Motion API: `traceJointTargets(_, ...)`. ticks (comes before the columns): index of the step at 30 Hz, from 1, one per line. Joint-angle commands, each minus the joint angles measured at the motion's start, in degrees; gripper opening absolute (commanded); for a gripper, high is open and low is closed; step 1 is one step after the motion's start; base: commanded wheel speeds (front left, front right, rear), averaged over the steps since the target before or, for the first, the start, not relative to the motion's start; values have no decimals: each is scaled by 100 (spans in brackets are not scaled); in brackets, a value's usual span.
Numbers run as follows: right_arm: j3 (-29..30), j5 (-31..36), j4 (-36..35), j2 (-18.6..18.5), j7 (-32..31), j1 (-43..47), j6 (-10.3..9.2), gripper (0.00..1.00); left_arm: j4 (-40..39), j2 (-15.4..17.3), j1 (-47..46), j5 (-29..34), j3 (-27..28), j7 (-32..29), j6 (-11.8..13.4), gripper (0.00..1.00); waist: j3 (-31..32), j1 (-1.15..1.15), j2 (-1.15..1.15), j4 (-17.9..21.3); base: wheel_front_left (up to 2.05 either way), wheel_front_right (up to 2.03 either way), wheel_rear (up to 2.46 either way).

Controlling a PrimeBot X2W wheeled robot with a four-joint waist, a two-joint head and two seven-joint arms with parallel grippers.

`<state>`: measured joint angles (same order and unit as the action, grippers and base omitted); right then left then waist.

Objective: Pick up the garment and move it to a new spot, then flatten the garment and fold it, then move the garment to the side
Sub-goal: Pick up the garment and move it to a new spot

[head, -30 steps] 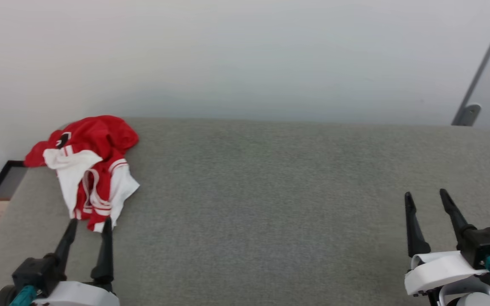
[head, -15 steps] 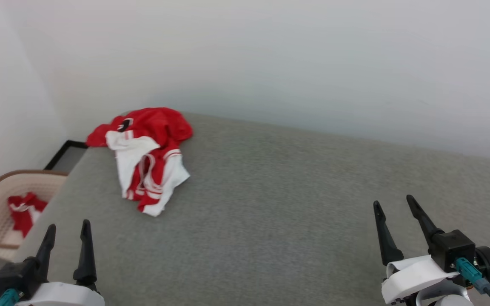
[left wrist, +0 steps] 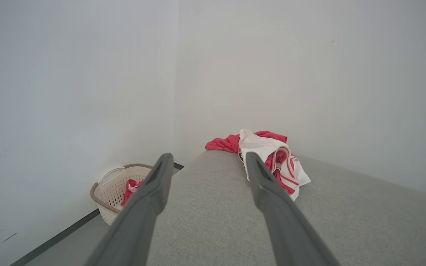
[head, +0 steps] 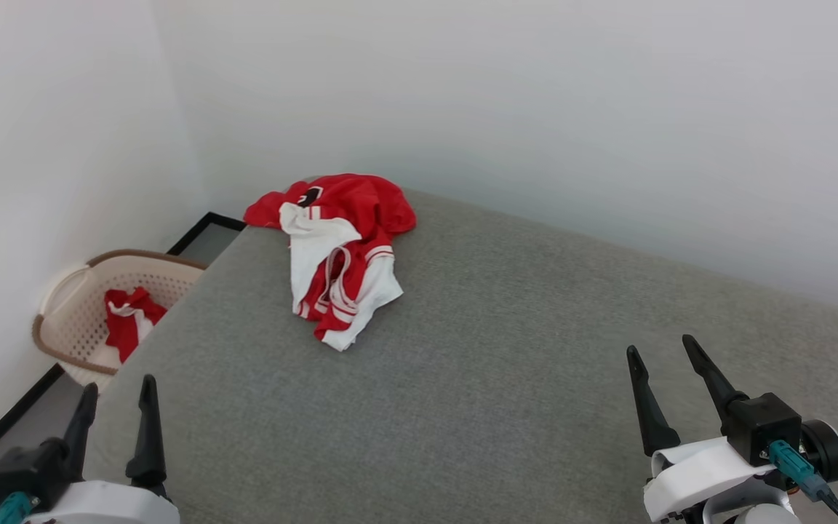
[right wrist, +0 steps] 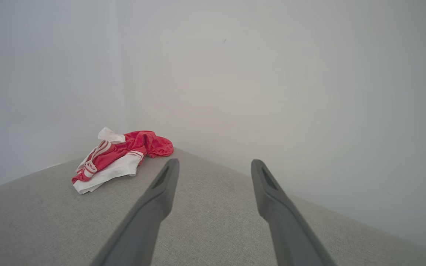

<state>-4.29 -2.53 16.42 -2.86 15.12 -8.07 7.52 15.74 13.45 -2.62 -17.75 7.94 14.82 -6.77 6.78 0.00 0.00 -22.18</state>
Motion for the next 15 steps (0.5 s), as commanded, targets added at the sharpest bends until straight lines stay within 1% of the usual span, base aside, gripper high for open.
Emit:
traceJointTargets(1,-12,-4,15,-3,6,-28,-7,100,-3,28,-75,-49,-3,-7,12,100,-16,0,0,-96,0,0,0)
traceJointTargets(5,-49,33,25,-4,6,-48,-7,100,-13,51,-189,-132,-81,-147,-8,100,-76,0,0,-71,0,0,0)
traceJointTargets(7,-72,84,22,-3,6,-83,-7,100,15,129,-315,-221,-114,-274,-27,100,-141,0,0,-13,0,0,0)
traceJointTargets(11,-104,180,18,-4,6,-173,-7,100,109,385,-683,-390,-295,-592,-60,100,-320,0,0,160,0,0,0)
traceJointTargets(15,-153,277,27,-3,6,-290,-7,100,291,742,-1137,-636,-461,-907,-70,100,-560,0,0,394,0,0,0)
